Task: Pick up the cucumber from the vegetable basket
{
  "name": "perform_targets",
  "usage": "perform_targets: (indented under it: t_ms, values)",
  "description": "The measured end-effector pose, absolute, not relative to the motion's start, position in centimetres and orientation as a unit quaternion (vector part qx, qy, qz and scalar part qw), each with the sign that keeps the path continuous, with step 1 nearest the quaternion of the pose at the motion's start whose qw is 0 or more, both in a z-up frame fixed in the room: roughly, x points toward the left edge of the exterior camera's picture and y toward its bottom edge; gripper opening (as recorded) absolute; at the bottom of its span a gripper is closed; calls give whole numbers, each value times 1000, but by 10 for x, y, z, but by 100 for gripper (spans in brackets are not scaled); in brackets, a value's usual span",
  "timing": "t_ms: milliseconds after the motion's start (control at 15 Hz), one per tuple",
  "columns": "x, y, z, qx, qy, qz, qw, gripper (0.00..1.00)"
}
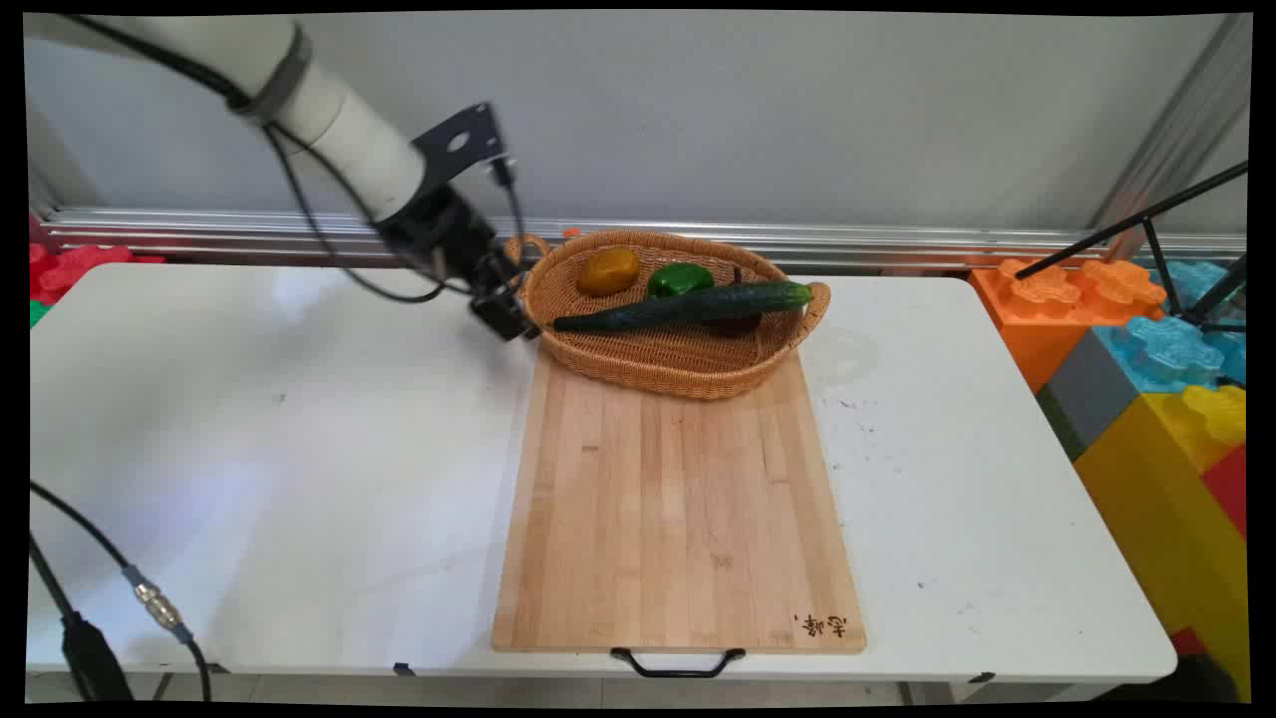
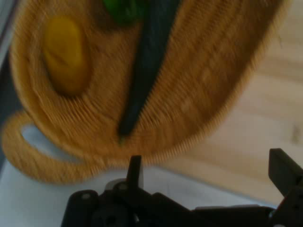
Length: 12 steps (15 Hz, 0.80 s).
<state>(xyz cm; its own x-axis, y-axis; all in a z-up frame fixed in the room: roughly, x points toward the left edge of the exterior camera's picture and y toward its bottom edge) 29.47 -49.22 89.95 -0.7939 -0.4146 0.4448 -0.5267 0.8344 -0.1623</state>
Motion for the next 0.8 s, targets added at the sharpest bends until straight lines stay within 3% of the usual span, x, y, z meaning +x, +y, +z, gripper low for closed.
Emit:
perform_targets:
  t_ms: [400,800]
  values:
    - [254,-514,902,235,-933,174,212,100]
    - [223,-554,857,196,-935,188,228,100]
